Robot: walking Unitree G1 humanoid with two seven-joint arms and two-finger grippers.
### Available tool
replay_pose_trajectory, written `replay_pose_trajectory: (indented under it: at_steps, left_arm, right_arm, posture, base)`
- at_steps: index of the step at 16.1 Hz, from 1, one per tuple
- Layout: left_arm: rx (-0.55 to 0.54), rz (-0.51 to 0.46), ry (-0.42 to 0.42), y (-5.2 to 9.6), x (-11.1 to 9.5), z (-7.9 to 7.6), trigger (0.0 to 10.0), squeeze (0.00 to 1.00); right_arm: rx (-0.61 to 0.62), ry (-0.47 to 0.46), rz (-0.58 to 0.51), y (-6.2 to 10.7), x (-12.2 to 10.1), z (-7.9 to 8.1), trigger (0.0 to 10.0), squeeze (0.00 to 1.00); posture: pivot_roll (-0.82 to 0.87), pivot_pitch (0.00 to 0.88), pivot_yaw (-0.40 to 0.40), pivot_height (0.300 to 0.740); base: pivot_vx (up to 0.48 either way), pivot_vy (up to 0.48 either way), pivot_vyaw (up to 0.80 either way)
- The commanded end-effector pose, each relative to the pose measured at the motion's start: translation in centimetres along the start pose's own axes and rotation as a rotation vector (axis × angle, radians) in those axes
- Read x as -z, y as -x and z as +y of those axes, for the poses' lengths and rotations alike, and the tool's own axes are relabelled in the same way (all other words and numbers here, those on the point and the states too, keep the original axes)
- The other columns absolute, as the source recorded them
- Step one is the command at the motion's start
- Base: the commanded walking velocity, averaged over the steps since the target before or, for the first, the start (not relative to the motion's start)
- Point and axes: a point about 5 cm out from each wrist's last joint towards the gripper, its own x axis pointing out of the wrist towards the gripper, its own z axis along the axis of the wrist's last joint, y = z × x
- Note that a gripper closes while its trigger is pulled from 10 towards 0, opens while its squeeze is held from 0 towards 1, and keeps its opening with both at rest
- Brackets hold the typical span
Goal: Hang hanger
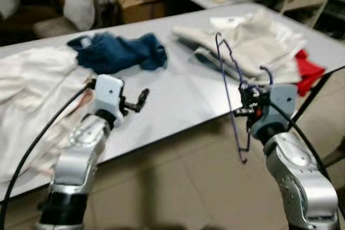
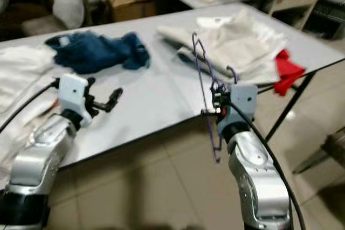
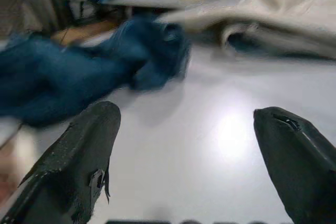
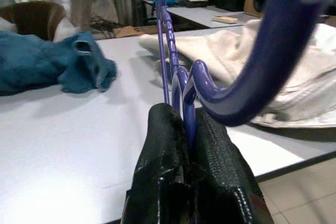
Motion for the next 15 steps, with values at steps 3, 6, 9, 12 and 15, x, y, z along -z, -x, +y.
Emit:
replay_pose_trajectory:
  at_steps: [3,6,9,12,15]
  left_arm:
    - [0.047,-0.050,0.015,0.2,-0.3,-0.6,10.0,0.00]
    - [0.002,-0.078,0.063,-0.1,-0.2,-0.5,10.0,0.00]
    - [0.003,-0.080,0.062,-0.4,-0.4,-0.5,10.0,0.00]
    - [0.014,-0.090,0.067,-0.5,-0.3,-0.8,10.0,0.00]
    - [0.034,-0.093,0.064,-0.6,-0.3,-1.4,10.0,0.00]
  right_arm:
    - [0.000,-0.047,-0.002,0.3,0.4,0.0,10.0,0.00]
    - [0.009,-0.101,-0.023,-0.2,0.5,0.1,10.0,0.00]
    - [-0.014,-0.093,-0.032,-0.2,0.4,0.4,10.0,0.00]
    - [0.004,-0.103,-0.037,-0.3,0.4,-0.1,10.0,0.00]
    - [0.003,-0.094,-0.031,-0.3,0.5,-0.3,10.0,0.00]
  posture:
    - [-0.15,0.000,0.036,0.740]
    - [-0.16,0.000,0.037,0.740]
    - [-0.16,0.000,0.036,0.740]
    - [-0.16,0.000,0.037,0.740]
    - [-0.15,0.000,0.037,0.740]
  base:
    - [0.000,0.000,0.00]
    - [0.095,0.000,0.00]
    - [0.326,0.000,0.00]
    - [0.339,0.000,0.00]
    - [0.340,0.000,-0.53]
